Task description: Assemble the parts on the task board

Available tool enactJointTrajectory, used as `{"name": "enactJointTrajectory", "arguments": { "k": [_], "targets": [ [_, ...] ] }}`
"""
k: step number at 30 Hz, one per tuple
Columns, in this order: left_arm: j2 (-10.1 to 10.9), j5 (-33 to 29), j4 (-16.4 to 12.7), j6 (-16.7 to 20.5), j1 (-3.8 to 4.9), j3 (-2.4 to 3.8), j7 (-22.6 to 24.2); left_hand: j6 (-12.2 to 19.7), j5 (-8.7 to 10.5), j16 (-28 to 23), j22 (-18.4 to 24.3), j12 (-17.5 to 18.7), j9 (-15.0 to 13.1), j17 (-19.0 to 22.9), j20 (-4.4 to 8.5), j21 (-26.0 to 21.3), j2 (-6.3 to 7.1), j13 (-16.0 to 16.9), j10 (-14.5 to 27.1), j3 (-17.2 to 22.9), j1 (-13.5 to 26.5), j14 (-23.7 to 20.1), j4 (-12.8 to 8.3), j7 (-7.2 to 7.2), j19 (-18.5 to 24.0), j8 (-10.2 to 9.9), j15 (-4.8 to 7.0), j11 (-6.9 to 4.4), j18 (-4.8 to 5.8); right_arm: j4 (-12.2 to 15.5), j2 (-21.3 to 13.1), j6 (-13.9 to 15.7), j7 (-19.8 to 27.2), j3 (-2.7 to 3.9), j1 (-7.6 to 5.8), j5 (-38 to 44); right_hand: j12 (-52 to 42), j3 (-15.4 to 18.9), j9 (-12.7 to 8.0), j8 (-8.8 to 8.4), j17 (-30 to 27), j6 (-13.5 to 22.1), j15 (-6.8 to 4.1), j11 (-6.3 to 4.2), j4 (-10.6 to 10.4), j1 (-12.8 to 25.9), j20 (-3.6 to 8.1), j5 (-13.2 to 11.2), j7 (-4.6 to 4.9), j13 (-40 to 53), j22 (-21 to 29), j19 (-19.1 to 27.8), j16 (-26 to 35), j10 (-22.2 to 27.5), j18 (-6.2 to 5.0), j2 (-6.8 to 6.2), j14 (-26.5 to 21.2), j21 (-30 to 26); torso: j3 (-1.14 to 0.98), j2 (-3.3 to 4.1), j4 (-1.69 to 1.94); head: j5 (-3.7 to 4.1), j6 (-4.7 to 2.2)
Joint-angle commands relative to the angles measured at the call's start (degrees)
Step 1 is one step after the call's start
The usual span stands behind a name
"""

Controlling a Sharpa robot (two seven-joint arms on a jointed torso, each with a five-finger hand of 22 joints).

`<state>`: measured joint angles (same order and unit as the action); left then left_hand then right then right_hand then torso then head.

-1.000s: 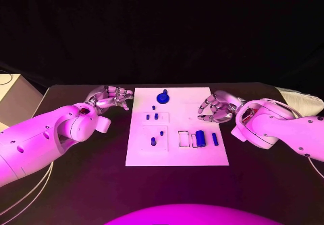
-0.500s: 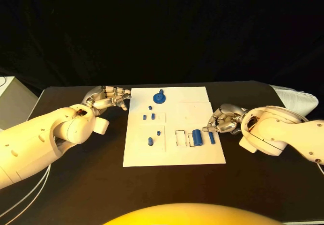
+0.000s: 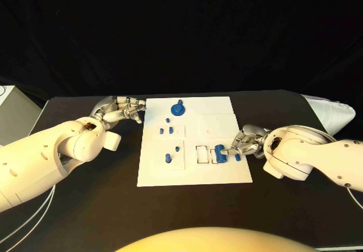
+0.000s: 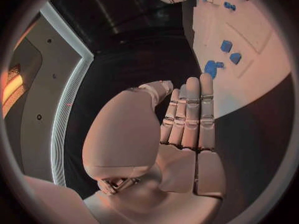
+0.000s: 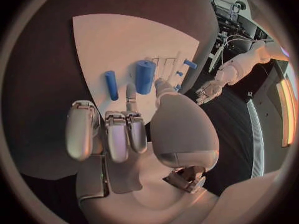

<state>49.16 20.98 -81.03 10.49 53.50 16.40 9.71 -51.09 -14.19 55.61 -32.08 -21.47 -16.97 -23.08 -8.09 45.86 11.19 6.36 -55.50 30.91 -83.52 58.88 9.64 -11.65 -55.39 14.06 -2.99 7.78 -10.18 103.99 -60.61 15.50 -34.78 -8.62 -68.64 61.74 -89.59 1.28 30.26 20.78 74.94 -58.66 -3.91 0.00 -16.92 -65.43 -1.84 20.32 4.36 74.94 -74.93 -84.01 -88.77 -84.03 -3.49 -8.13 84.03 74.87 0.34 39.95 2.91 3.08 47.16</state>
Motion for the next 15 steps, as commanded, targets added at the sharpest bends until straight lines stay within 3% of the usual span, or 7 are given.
{"name": "enactJointTrajectory", "arguments": {
  "k": [1,15],
  "targets": [
    [-0.02,-0.48,-0.24,-0.01,-0.03,0.05,0.36,-0.19,-0.11,-0.25,0.04,-0.22,0.05,0.08,-0.13,-0.19,-0.04,-0.09,0.46,-0.07,-0.06,0.33,0.37,0.09,-0.41,0.28,-0.17,-0.04,-0.37,-0.13,0.45,0.16,-1.76,-0.05,0.20,0.74,-0.41,3.03,0.71,0.99,12.84,-0.41,-0.59,-0.66,-0.06,1.32,0.54,0.11,-0.72,15.06,-6.65,-3.71,-0.38,-5.97,0.49,0.48,5.52,0.29,-0.03,0.06,0.05,-0.02,0.09],
    [0.18,-0.48,-0.29,0.04,-0.03,0.05,-0.08,-0.20,-0.13,-0.24,0.08,-0.23,0.06,0.09,-0.14,-0.23,-0.08,-0.11,0.50,-0.06,-0.05,0.33,0.42,0.09,-0.41,0.29,-0.17,-0.04,-0.38,-1.65,2.66,-0.16,-2.52,-0.18,1.36,2.23,-0.41,3.57,0.99,1.40,12.86,-0.66,-0.67,-0.78,-0.01,1.31,0.60,-0.06,-0.87,15.06,-6.65,-3.69,-0.38,-5.97,0.47,0.64,5.53,0.24,-0.04,0.08,0.05,-0.36,0.55]
  ]
}}
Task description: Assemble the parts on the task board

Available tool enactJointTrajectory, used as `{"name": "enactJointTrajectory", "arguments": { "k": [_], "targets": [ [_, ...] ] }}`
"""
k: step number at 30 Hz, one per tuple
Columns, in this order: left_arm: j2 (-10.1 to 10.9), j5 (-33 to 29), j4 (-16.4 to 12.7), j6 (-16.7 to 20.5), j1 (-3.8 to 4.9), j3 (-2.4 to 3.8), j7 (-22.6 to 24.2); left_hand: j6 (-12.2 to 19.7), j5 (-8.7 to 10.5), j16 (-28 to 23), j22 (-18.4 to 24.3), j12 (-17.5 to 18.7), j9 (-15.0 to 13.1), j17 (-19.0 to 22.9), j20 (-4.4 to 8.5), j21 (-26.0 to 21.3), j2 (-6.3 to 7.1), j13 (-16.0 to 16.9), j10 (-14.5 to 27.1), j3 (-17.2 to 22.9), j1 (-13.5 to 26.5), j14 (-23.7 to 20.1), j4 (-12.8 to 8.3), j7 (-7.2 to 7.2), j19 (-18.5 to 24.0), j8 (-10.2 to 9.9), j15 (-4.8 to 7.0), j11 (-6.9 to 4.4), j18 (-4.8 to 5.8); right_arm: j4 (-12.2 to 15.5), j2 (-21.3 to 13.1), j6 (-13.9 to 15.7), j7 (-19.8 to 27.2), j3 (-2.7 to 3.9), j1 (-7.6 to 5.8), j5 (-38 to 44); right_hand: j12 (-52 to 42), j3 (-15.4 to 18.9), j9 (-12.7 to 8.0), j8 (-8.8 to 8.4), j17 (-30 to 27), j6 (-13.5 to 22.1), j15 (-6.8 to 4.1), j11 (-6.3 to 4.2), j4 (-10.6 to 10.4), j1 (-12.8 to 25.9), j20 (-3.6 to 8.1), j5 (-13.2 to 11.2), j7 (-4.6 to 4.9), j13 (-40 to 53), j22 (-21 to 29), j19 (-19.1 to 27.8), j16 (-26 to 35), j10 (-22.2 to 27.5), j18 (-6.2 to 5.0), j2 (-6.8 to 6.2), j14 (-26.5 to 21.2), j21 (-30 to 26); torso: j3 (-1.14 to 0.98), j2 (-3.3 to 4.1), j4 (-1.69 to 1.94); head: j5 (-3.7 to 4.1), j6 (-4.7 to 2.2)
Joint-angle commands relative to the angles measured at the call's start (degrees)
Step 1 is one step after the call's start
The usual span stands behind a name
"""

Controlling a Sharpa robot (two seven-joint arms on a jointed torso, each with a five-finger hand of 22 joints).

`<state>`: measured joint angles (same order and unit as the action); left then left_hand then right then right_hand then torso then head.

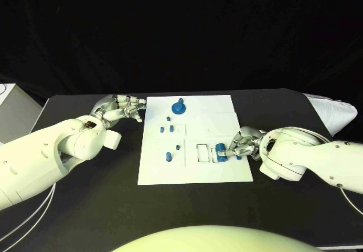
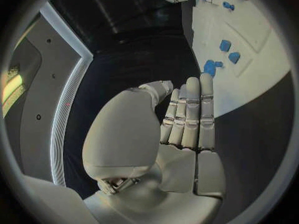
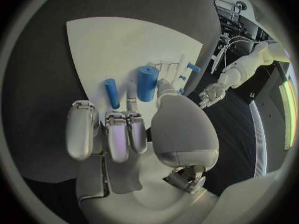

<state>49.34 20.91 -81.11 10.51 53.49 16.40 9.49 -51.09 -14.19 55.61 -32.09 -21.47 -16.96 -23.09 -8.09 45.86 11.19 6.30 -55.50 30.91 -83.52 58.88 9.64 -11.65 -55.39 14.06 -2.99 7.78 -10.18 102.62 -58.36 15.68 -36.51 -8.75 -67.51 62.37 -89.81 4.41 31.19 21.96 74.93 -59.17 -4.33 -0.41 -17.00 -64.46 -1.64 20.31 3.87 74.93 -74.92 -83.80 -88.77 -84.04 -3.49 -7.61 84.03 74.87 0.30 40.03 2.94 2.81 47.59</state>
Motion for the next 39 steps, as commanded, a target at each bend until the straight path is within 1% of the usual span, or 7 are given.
{"name": "enactJointTrajectory", "arguments": {
  "k": [1,14,23,28,33,36,39],
  "targets": [
    [-0.01,-0.41,-0.20,0.02,-0.02,0.05,0.13,-0.20,-0.13,-0.24,0.08,-0.23,0.06,0.09,-0.14,-0.23,-0.08,-0.05,0.51,-0.06,-0.05,0.33,0.43,0.09,-0.41,0.29,-0.17,-0.04,-0.37,-0.33,0.50,-0.36,-0.81,-0.05,0.26,1.68,-0.19,0.44,0.06,0.23,12.87,-0.16,-0.26,-0.37,0.07,0.35,0.39,-0.06,-0.37,15.07,-6.67,-3.90,-0.39,-5.96,0.47,0.12,5.53,0.24,-0.01,-0.01,0.01,-0.10,0.13],
    [0.10,-0.37,-0.28,0.24,-0.02,0.05,-0.15,-0.20,-0.14,-0.24,0.10,-0.24,0.07,0.10,-0.14,-0.25,-0.11,-0.06,0.53,-0.05,-0.06,0.33,0.46,0.09,-0.42,0.29,-0.17,-0.04,-0.38,-1.53,2.46,0.58,-1.04,-0.10,0.92,2.59,-0.19,0.44,0.54,0.84,12.94,-0.06,-0.43,-0.55,0.13,-1.02,0.54,0.79,-0.57,15.07,-6.84,-3.90,-0.41,-5.96,0.51,1.14,5.54,0.40,0.06,-0.02,-0.07,-0.18,0.37],
    [0.18,-0.35,-0.29,0.42,-0.01,0.05,-0.39,-0.22,-0.17,-0.23,0.13,-0.27,0.08,0.11,-0.13,-0.28,-0.23,-0.07,0.53,0.03,-0.17,0.34,0.45,0.09,-0.45,0.32,-0.14,-0.06,-0.39,-1.60,2.77,1.89,-1.12,-0.11,1.01,2.72,-0.19,-2.11,0.98,1.44,13.21,0.68,-0.68,-0.81,0.31,-5.88,0.79,8.95,-0.82,15.07,-7.23,-3.96,-0.51,-5.96,0.59,3.48,5.60,0.71,0.03,-0.08,-0.04,-0.45,0.53],
    [0.21,-0.34,-0.25,0.47,-0.01,0.06,-0.47,-0.22,-0.17,-0.23,0.13,-0.27,0.08,0.11,-0.13,-0.28,-0.23,-0.07,0.53,0.03,-0.17,0.34,0.45,0.09,-0.45,0.32,-0.14,-0.06,-0.39,-1.01,2.26,3.65,-0.78,-0.11,1.03,2.24,-0.19,-4.12,0.95,1.61,13.28,0.45,-0.87,-1.06,0.35,-7.54,0.96,12.23,-1.09,15.07,-7.39,-4.00,-0.53,-5.96,0.61,3.60,5.61,0.83,0.05,-0.13,-0.05,-0.47,0.47],
    [0.23,-0.32,-0.20,0.46,-0.01,0.06,-0.54,-0.23,-0.17,-0.23,0.13,-0.28,0.08,0.11,-0.12,-0.28,-0.25,-0.07,0.53,0.05,-0.21,0.35,0.45,0.09,-0.47,0.32,-0.14,-0.06,-0.40,0.09,1.13,5.30,-0.08,-0.08,0.97,0.26,-0.19,-7.21,0.96,1.77,13.31,0.34,-1.11,-1.32,0.56,-9.79,1.17,16.63,-1.34,15.07,-7.62,-4.01,-0.54,-5.96,0.66,2.69,5.61,1.05,0.06,-0.14,-0.06,-0.55,0.36],
    [0.24,-0.32,-0.17,0.44,-0.01,0.05,-0.56,-0.23,-0.17,-0.23,0.14,-0.29,0.08,0.12,-0.12,-0.28,-0.26,-0.07,0.53,0.06,-0.23,0.35,0.44,0.09,-0.47,0.33,-0.13,-0.06,-0.40,1.01,0.35,5.71,0.16,-0.03,0.74,-0.77,-0.19,-9.38,0.99,1.84,13.30,0.37,-1.10,-1.30,0.42,-10.31,1.21,15.93,-1.30,15.07,-7.66,-3.99,-0.53,-5.96,0.67,1.79,5.61,0.99,0.07,-0.14,-0.10,-0.48,0.32],
    [0.23,-0.32,-0.14,0.42,-0.01,0.05,-0.57,-0.23,-0.17,-0.23,0.14,-0.29,0.08,0.12,-0.12,-0.28,-0.26,-0.07,0.53,0.06,-0.23,0.35,0.44,0.09,-0.47,0.33,-0.13,-0.06,-0.40,1.91,-0.30,5.85,0.27,0.02,0.40,-1.66,-0.19,-9.49,0.99,1.85,13.31,0.37,-1.10,-1.30,0.41,-10.32,1.21,15.87,-1.30,15.07,-7.66,-3.99,-0.53,-5.96,0.67,1.77,5.61,0.98,0.05,-0.12,-0.09,-0.50,0.30]
  ]
}}
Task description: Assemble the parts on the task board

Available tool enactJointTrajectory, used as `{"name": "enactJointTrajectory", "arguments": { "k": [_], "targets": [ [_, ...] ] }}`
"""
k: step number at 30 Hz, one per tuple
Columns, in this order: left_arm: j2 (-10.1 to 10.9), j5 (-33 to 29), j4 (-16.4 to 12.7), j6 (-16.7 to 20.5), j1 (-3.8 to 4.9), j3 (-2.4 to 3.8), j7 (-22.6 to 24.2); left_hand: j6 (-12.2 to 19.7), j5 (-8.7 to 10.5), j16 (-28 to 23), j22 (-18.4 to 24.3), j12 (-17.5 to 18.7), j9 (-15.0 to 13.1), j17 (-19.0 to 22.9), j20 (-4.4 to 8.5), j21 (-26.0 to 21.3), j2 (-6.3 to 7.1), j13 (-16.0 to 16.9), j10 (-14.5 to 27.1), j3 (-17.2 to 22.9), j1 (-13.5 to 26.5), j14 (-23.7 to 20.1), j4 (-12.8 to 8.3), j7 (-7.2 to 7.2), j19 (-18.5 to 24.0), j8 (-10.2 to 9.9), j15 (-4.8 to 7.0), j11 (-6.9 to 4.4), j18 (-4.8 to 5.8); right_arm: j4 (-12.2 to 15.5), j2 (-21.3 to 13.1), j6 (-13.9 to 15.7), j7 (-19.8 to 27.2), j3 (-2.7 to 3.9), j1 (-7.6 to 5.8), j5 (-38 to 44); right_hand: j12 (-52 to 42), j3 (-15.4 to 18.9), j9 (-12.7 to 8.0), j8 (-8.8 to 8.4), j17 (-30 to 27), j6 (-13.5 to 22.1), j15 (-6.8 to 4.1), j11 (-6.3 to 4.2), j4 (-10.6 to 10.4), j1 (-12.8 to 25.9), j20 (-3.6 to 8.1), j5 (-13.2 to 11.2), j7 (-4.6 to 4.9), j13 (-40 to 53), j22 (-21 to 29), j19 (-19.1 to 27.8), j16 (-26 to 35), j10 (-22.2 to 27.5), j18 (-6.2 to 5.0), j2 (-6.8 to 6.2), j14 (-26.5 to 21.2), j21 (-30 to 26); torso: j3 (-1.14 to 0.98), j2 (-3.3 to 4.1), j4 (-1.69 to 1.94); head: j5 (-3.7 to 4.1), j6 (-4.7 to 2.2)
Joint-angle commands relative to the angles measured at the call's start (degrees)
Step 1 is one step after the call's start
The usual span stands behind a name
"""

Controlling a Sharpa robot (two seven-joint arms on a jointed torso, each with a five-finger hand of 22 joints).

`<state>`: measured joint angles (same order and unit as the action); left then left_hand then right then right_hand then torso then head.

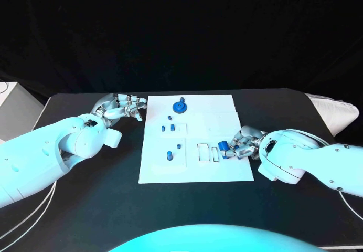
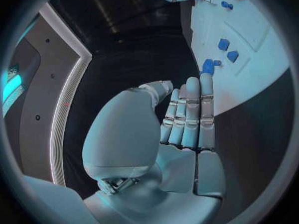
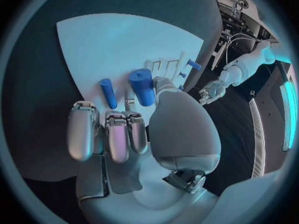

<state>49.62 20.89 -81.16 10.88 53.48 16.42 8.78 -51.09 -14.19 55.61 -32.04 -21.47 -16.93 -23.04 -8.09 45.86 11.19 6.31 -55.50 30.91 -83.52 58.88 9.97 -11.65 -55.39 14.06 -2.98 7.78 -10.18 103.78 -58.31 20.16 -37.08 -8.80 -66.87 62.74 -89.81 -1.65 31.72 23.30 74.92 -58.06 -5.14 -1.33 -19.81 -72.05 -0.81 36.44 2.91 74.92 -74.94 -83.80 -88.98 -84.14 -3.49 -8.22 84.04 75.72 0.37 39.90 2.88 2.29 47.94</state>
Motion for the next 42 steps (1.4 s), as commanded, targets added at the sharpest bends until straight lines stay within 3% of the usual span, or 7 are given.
{"name": "enactJointTrajectory", "arguments": {
  "k": [1,10,22,24,29,42],
  "targets": [
    [-0.05,-0.30,-0.08,0.06,-0.01,0.04,0.14,-0.23,-0.17,-0.23,0.09,-0.29,0.05,0.07,-0.12,-0.29,-0.26,-0.08,0.53,0.06,-0.23,0.35,0.11,0.10,-0.47,0.33,-0.13,-0.06,-0.40,0.88,-0.44,1.38,0.86,0.08,-0.30,-2.15,-0.19,-3.44,0.45,0.50,13.33,-0.73,-0.29,-0.37,3.22,-2.74,0.38,-0.26,-0.34,15.08,-7.64,-3.99,-0.32,-5.86,0.66,2.37,5.60,0.13,-0.02,0.00,-0.03,0.01,-0.04],
    [-0.07,-0.30,-0.01,0.00,-0.01,0.04,0.06,-0.23,-0.17,-0.23,0.09,-0.29,0.05,0.07,-0.12,-0.29,-0.26,-0.08,0.53,0.06,-0.23,0.35,0.11,0.10,-0.47,0.33,-0.13,-0.06,-0.40,2.64,-0.51,0.32,0.88,0.15,-0.88,-4.71,-0.19,-5.28,0.44,0.55,13.29,-0.74,-0.18,-0.24,3.10,-1.44,0.32,-1.23,-0.18,15.08,-7.70,-3.98,-0.30,-5.86,0.67,1.33,5.59,0.09,-0.02,0.09,-0.02,-0.01,-0.16],
    [-0.13,-0.29,-0.09,-0.19,-0.01,0.04,-0.14,-0.24,-0.15,-0.23,0.13,-0.30,0.06,0.08,-0.12,-0.32,-0.21,-0.11,0.61,0.01,-0.20,0.35,0.18,0.08,-0.50,0.35,-0.15,-0.03,-0.39,0.94,3.53,-1.12,0.88,-0.06,-0.73,-4.93,-0.19,-6.94,0.46,0.68,13.30,-0.80,-0.04,-0.08,3.11,1.53,0.18,-3.89,-0.04,15.08,-7.74,-3.96,-0.30,-5.86,0.65,-0.37,5.59,-0.08,0.02,0.12,0.14,0.51,-0.34],
    [-0.11,-0.29,-0.09,-0.21,-0.01,0.04,-0.16,-0.24,-0.15,-0.23,0.13,-0.30,0.06,0.08,-0.12,-0.32,-0.21,-0.11,0.61,0.01,-0.20,0.35,0.18,0.08,-0.50,0.35,-0.15,-0.03,-0.39,0.87,4.10,-0.68,0.93,-0.08,-0.71,-3.95,-0.19,-7.26,0.49,0.75,13.31,-0.86,-0.01,-0.06,3.10,2.36,0.15,-5.17,-0.01,15.08,-7.81,-3.98,-0.30,-5.86,0.67,-0.71,5.59,0.00,-0.03,0.14,0.14,0.44,-0.28],
    [-0.04,-0.29,-0.15,-0.24,-0.01,0.04,-0.19,-0.24,-0.15,-0.23,0.13,-0.30,0.06,0.08,-0.12,-0.32,-0.21,-0.11,0.61,0.01,-0.20,0.35,0.18,0.08,-0.50,0.35,-0.15,-0.03,-0.39,0.73,5.27,0.01,1.01,-0.09,-0.69,-2.12,-0.19,-7.33,0.49,0.77,13.34,-0.87,-0.01,-0.06,3.10,2.47,0.15,-5.34,-0.02,15.08,-7.81,-3.98,-0.31,-5.86,0.66,-0.75,5.60,-0.01,0.03,0.14,0.06,0.16,-0.14],
    [0.10,-0.28,-0.23,-0.34,-0.01,0.04,-0.41,-0.24,-0.14,-0.23,0.15,-0.27,0.07,0.09,-0.13,-0.35,-0.19,-0.13,0.70,0.00,-0.17,0.35,0.23,0.08,-0.51,0.35,-0.17,-0.02,-0.39,-0.43,7.12,-1.38,1.02,-0.10,-0.68,-1.22,-0.19,-7.47,0.49,0.79,13.25,-0.84,0.02,-0.01,3.07,3.33,0.12,-6.15,0.04,15.08,-7.85,-3.98,-0.28,-5.86,0.67,-1.21,5.58,-0.01,-0.03,0.09,0.01,-0.43,0.08]
  ]
}}
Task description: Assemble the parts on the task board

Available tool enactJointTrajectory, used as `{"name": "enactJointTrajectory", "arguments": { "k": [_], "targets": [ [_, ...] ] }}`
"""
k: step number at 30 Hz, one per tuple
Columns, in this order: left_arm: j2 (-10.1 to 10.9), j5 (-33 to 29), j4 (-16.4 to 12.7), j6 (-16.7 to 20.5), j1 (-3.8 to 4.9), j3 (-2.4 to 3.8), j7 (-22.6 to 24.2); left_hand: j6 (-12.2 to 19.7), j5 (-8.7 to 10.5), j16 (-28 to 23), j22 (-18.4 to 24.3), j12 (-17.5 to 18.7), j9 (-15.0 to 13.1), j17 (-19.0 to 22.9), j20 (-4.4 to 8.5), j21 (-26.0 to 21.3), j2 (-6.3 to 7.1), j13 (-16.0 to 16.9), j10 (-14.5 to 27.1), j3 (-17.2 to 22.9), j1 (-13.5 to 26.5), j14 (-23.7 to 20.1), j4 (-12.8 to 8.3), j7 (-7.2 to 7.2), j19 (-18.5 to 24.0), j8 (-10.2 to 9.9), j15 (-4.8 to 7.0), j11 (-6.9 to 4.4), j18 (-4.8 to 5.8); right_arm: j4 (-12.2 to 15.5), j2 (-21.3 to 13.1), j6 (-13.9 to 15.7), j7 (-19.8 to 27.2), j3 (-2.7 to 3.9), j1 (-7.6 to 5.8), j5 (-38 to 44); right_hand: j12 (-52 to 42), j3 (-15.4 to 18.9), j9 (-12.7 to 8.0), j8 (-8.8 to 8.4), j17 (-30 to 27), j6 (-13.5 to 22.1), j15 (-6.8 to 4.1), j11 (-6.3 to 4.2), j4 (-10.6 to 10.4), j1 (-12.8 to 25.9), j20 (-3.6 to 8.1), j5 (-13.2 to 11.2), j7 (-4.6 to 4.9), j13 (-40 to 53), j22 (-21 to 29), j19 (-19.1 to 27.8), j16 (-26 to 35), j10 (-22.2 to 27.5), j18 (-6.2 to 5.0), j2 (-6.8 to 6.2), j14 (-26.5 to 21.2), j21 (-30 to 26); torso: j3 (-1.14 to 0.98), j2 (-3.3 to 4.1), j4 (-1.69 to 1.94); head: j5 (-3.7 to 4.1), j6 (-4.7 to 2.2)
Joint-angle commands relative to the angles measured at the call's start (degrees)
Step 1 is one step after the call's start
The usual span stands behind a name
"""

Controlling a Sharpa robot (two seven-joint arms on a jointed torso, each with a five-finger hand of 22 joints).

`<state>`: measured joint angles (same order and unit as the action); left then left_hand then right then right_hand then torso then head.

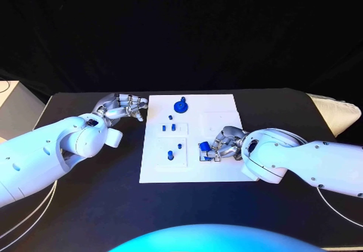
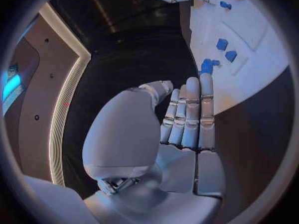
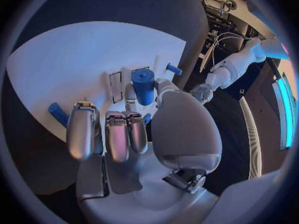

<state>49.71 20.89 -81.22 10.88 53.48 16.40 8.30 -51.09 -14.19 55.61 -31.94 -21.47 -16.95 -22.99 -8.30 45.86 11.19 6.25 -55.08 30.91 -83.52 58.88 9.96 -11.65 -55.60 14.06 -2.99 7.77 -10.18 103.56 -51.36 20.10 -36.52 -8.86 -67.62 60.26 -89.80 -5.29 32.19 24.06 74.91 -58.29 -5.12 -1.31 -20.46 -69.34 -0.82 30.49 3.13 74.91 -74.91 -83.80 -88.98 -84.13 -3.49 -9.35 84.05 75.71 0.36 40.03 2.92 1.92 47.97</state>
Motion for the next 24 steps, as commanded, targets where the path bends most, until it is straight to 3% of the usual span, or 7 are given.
{"name": "enactJointTrajectory", "arguments": {
  "k": [1,4,8,13,24],
  "targets": [
    [0.03,-0.28,-0.18,-0.35,-0.01,0.05,0.05,-0.24,-0.14,-0.23,0.05,-0.27,0.09,0.04,0.08,-0.35,-0.19,-0.08,0.28,0.00,-0.17,0.35,0.24,0.08,-0.30,0.35,-0.16,-0.01,-0.38,-0.31,0.23,-1.34,0.35,-0.04,0.07,1.32,-0.20,-3.84,0.03,0.02,13.31,-0.59,0.01,-0.01,3.71,0.88,0.12,-0.43,-0.16,15.09,-7.85,-3.97,-0.30,-5.87,0.66,-0.18,5.59,-0.08,-0.02,-0.05,-0.04,-0.05,0.03],
    [0.06,-0.28,-0.20,-0.38,-0.01,0.05,0.00,-0.22,-0.14,-0.23,0.08,-0.26,0.10,0.05,0.07,-0.38,-0.19,-0.10,0.36,-0.02,-0.12,0.35,0.31,0.06,-0.31,0.35,-0.18,0.01,-0.38,-0.75,0.43,-1.34,-0.13,-0.04,0.07,1.81,-0.20,-3.79,0.03,0.05,13.24,-0.58,0.07,0.05,3.69,1.86,0.07,-1.30,-0.10,15.09,-7.85,-3.96,-0.27,-5.87,0.65,-0.39,5.57,-0.16,0.00,-0.07,-0.05,-0.01,-0.01],
    [0.10,-0.28,-0.22,-0.39,-0.01,0.05,-0.05,-0.22,-0.14,-0.23,0.08,-0.26,0.10,0.05,0.07,-0.38,-0.19,-0.10,0.36,-0.02,-0.12,0.35,0.31,0.06,-0.31,0.35,-0.18,0.01,-0.38,-1.30,0.65,-1.39,-0.73,-0.04,0.07,2.36,-0.20,-3.26,0.07,0.15,13.19,-0.60,0.13,0.12,3.67,3.45,0.00,-4.19,-0.04,15.09,-7.88,-3.96,-0.24,-5.87,0.64,-0.68,5.56,-0.21,-0.01,-0.04,-0.06,0.08,0.04],
    [0.15,-0.28,-0.25,-0.40,-0.01,0.05,-0.10,-0.22,-0.14,-0.23,0.08,-0.26,0.10,0.05,0.07,-0.38,-0.19,-0.10,0.36,-0.02,-0.12,0.35,0.31,0.06,-0.31,0.35,-0.18,0.01,-0.38,-2.07,1.01,-1.72,-1.48,-0.04,0.08,3.23,-0.20,0.19,0.26,0.46,13.10,-0.57,0.13,0.10,3.59,5.45,-0.05,-10.42,-0.10,15.09,-7.92,-3.97,-0.20,-5.87,0.62,-0.10,5.54,-0.35,-0.02,-0.05,-0.03,0.13,0.06],
    [0.23,-0.28,-0.26,-0.41,-0.01,0.05,-0.19,-0.20,-0.14,-0.23,0.10,-0.25,0.12,0.06,0.06,-0.41,-0.19,-0.12,0.41,-0.03,-0.08,0.35,0.37,0.05,-0.31,0.35,-0.19,0.02,-0.37,-1.92,1.01,-2.86,-1.56,-0.04,0.18,3.93,-0.20,4.19,0.46,0.78,13.07,-0.42,0.14,0.10,3.50,6.01,-0.06,-12.68,-0.11,15.09,-8.02,-3.99,-0.17,-5.87,0.63,0.31,5.54,-0.36,-0.05,-0.02,-0.06,0.21,0.21]
  ]
}}
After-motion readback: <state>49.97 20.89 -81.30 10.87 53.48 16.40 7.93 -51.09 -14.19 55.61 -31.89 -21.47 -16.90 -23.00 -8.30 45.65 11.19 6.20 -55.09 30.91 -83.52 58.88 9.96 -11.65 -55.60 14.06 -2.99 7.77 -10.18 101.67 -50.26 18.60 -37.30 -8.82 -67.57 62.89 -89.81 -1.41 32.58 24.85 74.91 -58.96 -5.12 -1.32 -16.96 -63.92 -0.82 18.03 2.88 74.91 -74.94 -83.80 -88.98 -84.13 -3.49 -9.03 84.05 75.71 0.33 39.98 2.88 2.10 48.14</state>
